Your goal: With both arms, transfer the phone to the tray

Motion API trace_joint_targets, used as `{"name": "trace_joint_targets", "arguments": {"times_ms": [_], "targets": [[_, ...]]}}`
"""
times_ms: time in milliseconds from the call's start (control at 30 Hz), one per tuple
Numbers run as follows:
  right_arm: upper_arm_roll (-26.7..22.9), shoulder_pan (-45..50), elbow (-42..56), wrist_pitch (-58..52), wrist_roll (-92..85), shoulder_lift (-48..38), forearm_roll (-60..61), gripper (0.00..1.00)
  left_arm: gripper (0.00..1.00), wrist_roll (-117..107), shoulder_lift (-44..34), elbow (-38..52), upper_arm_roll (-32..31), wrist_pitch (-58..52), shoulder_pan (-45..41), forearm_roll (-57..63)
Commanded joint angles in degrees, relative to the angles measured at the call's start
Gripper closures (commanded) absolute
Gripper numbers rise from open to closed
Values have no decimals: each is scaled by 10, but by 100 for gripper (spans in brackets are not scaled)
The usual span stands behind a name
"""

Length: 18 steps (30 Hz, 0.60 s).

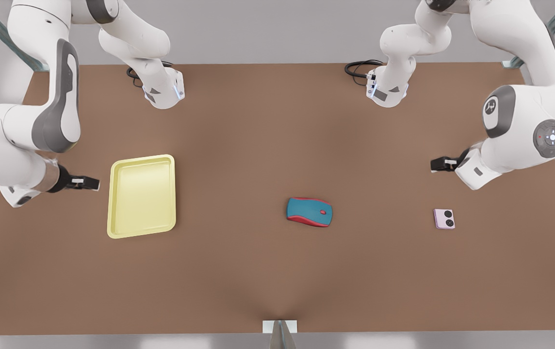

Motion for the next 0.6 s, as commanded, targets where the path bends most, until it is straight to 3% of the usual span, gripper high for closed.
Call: {"name": "trace_joint_targets", "arguments": {"times_ms": [0,100,167,267,567], "targets": [[0,0,0,77,-15,0,0,0,0,24,5,0,-4,73,1,-1],[0,-1,0,77,-15,0,1,0,0,16,40,-6,4,78,-2,23],[0,-1,1,77,-15,2,3,0,0,26,93,-11,66,98,1,25],[0,0,1,78,-17,2,4,0,0,81,107,-97,103,205,3,34],[0,-1,1,78,-18,3,4,0,0,160,217,-139,116,385,25,33]]}}
